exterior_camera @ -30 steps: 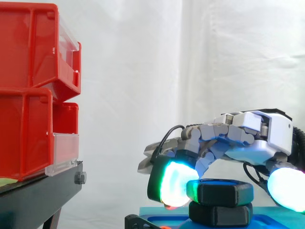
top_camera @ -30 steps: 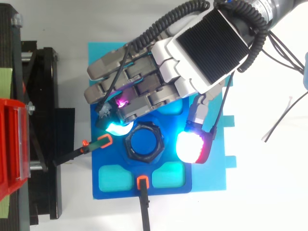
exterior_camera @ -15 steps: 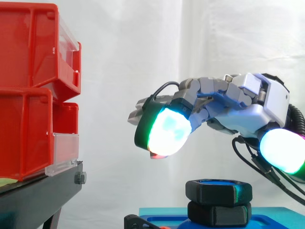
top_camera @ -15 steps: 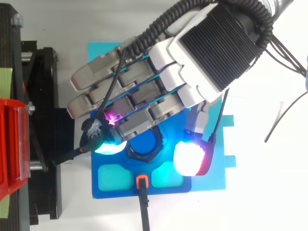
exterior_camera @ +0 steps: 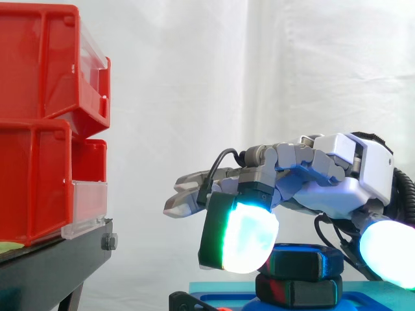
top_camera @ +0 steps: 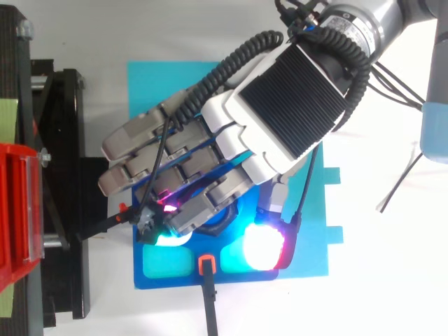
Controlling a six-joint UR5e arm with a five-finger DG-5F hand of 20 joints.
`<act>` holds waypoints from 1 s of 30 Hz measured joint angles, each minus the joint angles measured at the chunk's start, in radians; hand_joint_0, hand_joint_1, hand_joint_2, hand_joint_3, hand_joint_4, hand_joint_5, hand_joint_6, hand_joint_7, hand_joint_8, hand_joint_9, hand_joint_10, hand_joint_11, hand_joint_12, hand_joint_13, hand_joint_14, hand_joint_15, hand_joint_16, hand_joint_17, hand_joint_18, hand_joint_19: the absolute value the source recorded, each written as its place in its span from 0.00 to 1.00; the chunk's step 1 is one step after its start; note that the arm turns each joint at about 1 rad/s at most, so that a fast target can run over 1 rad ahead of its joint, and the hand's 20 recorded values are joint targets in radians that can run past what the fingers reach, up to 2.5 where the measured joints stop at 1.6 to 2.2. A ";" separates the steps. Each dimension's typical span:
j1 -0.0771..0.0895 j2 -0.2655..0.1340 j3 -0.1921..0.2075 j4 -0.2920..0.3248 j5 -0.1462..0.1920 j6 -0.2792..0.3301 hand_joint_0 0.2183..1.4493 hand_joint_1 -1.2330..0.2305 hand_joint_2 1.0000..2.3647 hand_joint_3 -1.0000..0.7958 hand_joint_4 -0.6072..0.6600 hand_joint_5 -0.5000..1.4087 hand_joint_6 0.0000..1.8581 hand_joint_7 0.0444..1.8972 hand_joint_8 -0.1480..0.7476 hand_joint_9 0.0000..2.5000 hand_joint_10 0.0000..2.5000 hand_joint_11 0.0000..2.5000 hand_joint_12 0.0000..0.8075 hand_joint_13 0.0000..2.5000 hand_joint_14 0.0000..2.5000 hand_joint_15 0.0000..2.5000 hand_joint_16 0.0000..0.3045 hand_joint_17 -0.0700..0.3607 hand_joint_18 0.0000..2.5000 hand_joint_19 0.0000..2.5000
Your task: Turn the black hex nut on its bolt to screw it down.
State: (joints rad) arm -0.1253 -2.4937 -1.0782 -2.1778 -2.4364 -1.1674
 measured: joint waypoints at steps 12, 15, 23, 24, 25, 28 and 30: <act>0.012 -0.023 0.000 0.025 0.023 0.003 0.19 0.58 0.00 0.28 0.62 0.23 0.27 0.66 0.44 0.31 0.00 0.11 0.42 0.19 0.00 0.07 0.16 0.42 0.09 0.10; 0.017 -0.028 0.000 0.040 0.028 0.006 0.20 0.58 0.00 0.28 0.62 0.24 0.27 0.67 0.44 0.31 0.00 0.10 0.42 0.19 0.00 0.07 0.16 0.41 0.10 0.10; 0.020 -0.029 -0.001 0.045 0.031 0.008 0.20 0.58 0.00 0.28 0.61 0.24 0.28 0.69 0.44 0.31 0.00 0.11 0.42 0.19 0.00 0.07 0.16 0.41 0.10 0.10; 0.020 -0.029 -0.002 0.045 0.031 0.008 0.20 0.58 0.00 0.28 0.61 0.24 0.29 0.67 0.44 0.31 0.00 0.11 0.42 0.19 0.00 0.07 0.16 0.41 0.10 0.10; 0.019 -0.030 -0.003 0.045 0.031 0.008 0.20 0.57 0.00 0.28 0.61 0.24 0.30 0.66 0.44 0.31 0.00 0.11 0.41 0.19 0.00 0.07 0.16 0.41 0.10 0.10; 0.016 -0.030 -0.005 0.045 0.029 0.009 0.20 0.57 0.00 0.28 0.61 0.24 0.32 0.64 0.44 0.32 0.00 0.11 0.41 0.19 0.00 0.07 0.15 0.41 0.10 0.10; 0.014 -0.030 -0.006 0.046 0.028 0.009 0.20 0.57 0.00 0.28 0.61 0.24 0.32 0.63 0.44 0.32 0.00 0.11 0.41 0.19 0.00 0.07 0.15 0.41 0.10 0.10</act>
State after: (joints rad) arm -0.1110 -2.5234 -1.0841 -2.1317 -2.4088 -1.1583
